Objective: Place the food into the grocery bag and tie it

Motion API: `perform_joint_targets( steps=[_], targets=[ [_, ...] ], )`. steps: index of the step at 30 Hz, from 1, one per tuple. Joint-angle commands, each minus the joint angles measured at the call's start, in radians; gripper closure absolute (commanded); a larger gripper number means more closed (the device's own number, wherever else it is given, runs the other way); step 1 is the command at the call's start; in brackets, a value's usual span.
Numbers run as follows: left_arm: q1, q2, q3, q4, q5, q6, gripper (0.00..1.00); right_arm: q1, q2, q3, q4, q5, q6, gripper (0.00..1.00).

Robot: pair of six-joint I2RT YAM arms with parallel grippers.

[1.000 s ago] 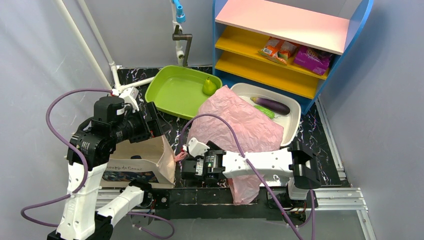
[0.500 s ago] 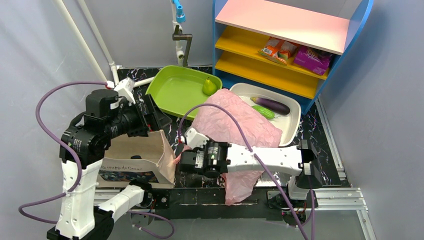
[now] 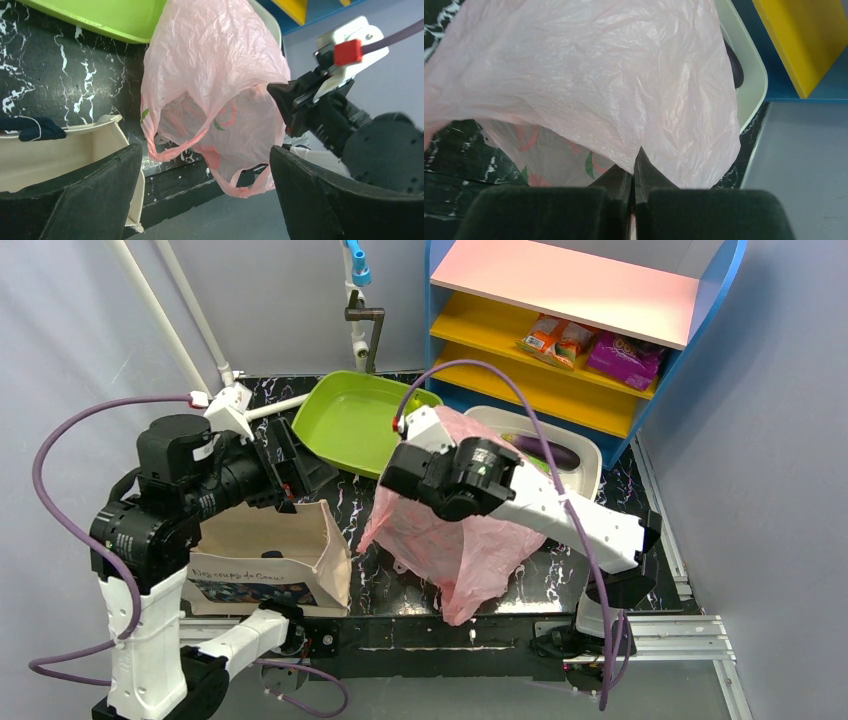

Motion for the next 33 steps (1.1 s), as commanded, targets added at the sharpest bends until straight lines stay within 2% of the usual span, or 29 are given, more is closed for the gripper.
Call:
perform_joint_targets(
  steps=[1, 7, 15, 21, 28, 33],
  targets=[
    [-0.004, 0.01, 0.081, -0.021, 0.03, 0.015, 0.01, -0.048, 0.01, 0.148, -0.108, -0.069, 0.037, 0.99],
    [-0.003, -0.03, 0.061, 0.02, 0.049, 0.015, 0.01, -0.127, -0.012, 0.226, -0.109, -0.177, 0.075, 0.99],
    [-0.004, -0.221, -0.302, 0.218, 0.155, -0.013, 0.0, -0.239, -0.038, 0.337, -0.109, -0.269, 0.124, 0.99],
    [-0.003, -0.289, -0.459, 0.335, 0.177, -0.032, 0.01, -0.367, -0.089, 0.356, -0.107, -0.371, 0.191, 0.99],
    [-0.004, -0.287, -0.666, 0.49, 0.257, -0.063, 0.0, -0.493, -0.135, 0.338, -0.107, -0.468, 0.231, 0.99],
    [-0.014, -0.211, -0.698, 0.558, 0.311, -0.049, 0.0, -0.551, -0.152, 0.349, -0.106, -0.53, 0.241, 0.99]
  ],
)
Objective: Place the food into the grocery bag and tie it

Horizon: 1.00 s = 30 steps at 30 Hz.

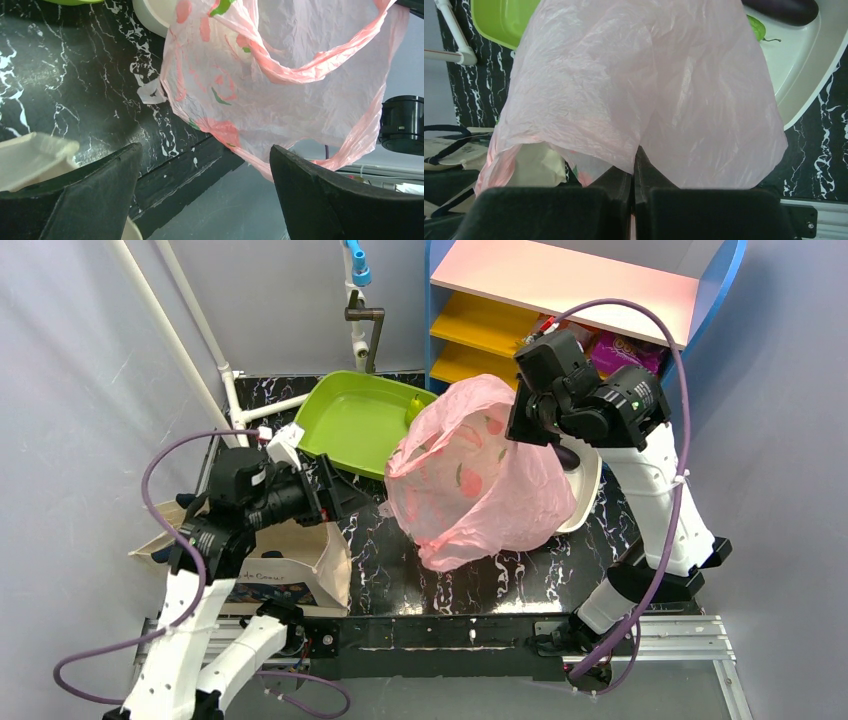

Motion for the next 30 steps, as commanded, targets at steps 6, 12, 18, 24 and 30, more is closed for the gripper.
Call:
perform_joint_targets(
  steps=[6, 12, 18, 24, 30],
  targets=[
    [-0.06, 0.107, -0.123, 0.274, 0.039, 0.025, 0.0, -0.061, -0.039, 0.035, -0.031, -0.112, 0.036, 0.99],
    [-0.139, 0.241, -0.127, 0.352, -0.039, 0.076, 0.0, -0.1, -0.046, 0.042, -0.031, -0.172, 0.044, 0.99],
    [-0.144, 0.285, -0.138, 0.394, -0.111, 0.113, 0.01, -0.146, -0.057, 0.057, -0.029, -0.25, 0.05, 0.99],
    [-0.144, 0.317, -0.145, 0.455, -0.061, 0.092, 0.01, -0.175, -0.085, 0.042, 0.018, -0.365, 0.056, 0.99],
    [-0.156, 0.329, -0.156, 0.556, 0.02, 0.002, 0.26, -0.185, -0.102, 0.029, 0.049, -0.436, 0.096, 0.99]
  ],
)
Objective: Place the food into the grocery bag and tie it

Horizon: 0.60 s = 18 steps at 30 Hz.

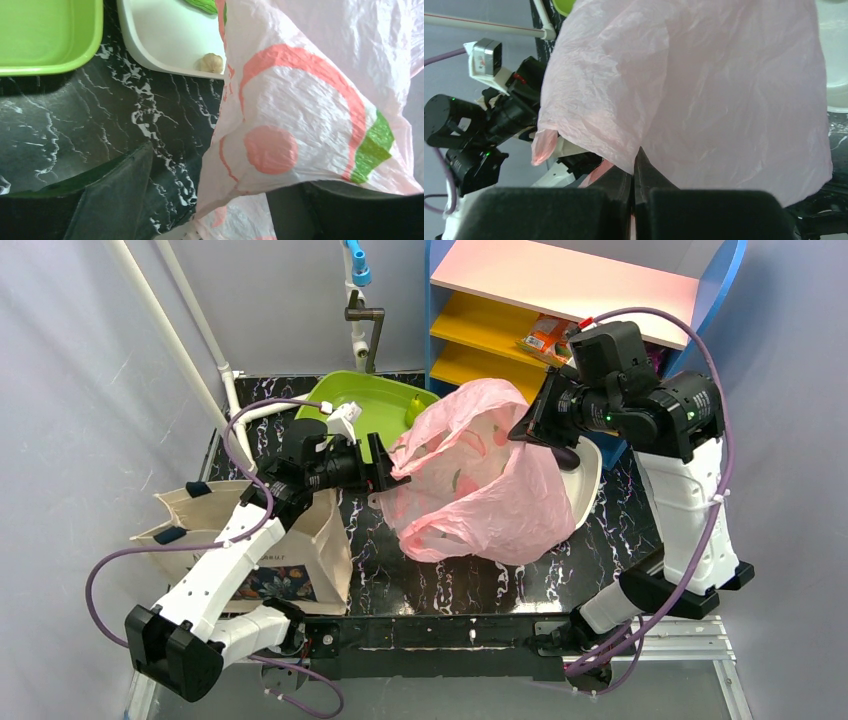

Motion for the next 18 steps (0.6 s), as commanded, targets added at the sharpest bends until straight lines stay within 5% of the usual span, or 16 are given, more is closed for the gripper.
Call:
perform_joint_targets(
  steps=[1, 9, 18],
  targets=[
    [-0.015, -0.005, -0.006, 0.061, 0.065, -0.051, 0.35, -0.011, -0.028, 0.006, 0.048, -0.092, 0.036, 0.99],
    [-0.021, -0.015, 0.141, -0.034, 0.067, -0.121, 1.0, -0.016, -0.074, -0.103, 0.085, -0.161, 0.048, 0.99],
    [-0.022, -0.027, 0.349, -0.42, 0.094, -0.09, 1.0, -0.016, -0.197, -0.366, 0.146, -0.19, -0.033, 0.99]
  ],
)
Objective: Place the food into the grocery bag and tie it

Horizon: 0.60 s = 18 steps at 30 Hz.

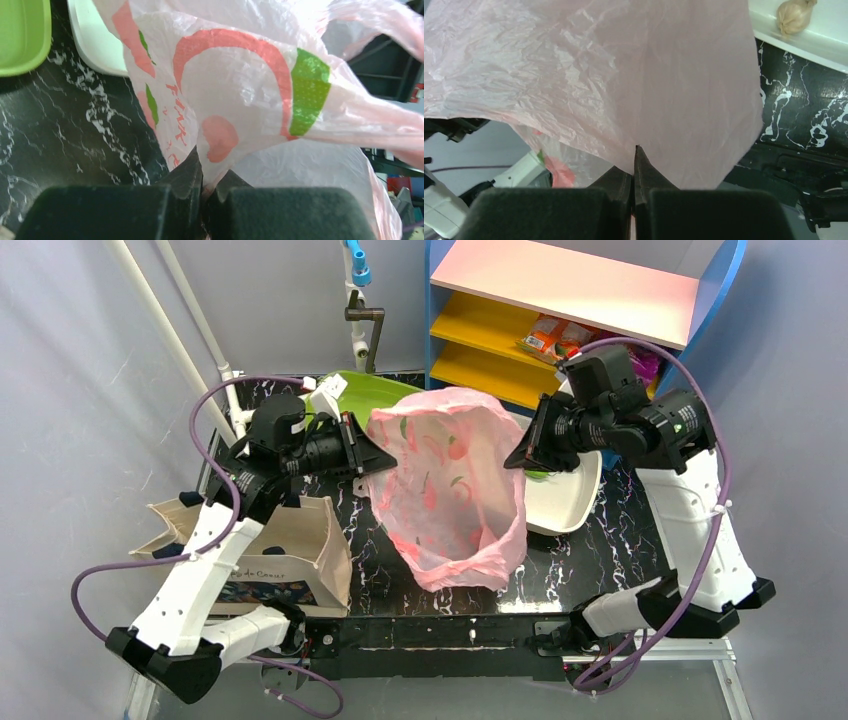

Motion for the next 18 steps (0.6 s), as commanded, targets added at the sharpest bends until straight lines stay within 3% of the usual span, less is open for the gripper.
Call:
perform_joint_targets(
  steps=[1, 8, 13, 14, 15, 16, 18],
  targets=[
    [-0.002, -0.034, 0.06, -0.258, 0.046, 0.023, 1.0, -0.003, -0.083, -0.138, 0.092, -0.077, -0.066, 0.99],
    [-0.002, -0.049, 0.117, -0.492, 0.057, 0.062, 1.0, 0.005, -0.138, -0.371, 0.214, -0.293, -0.127, 0.99],
    [-0.002, -0.052, 0.147, -0.6, 0.04, 0.074, 1.0, 0.059, -0.125, -0.452, 0.224, -0.317, -0.154, 0.99],
    [-0.003, -0.06, 0.142, -0.662, 0.007, 0.097, 1.0, 0.072, -0.11, -0.471, 0.221, -0.295, -0.167, 0.84],
    [-0.003, -0.082, 0.127, -0.739, -0.043, 0.138, 1.0, 0.073, -0.081, -0.443, 0.203, -0.257, -0.204, 0.32],
    [-0.003, -0.091, 0.108, -0.756, -0.062, 0.153, 1.0, 0.073, -0.062, -0.413, 0.194, -0.224, -0.222, 0.24],
    [-0.003, -0.123, 0.027, -0.771, -0.087, 0.165, 1.0, 0.072, -0.009, -0.324, 0.194, -0.154, -0.267, 0.18]
  ],
)
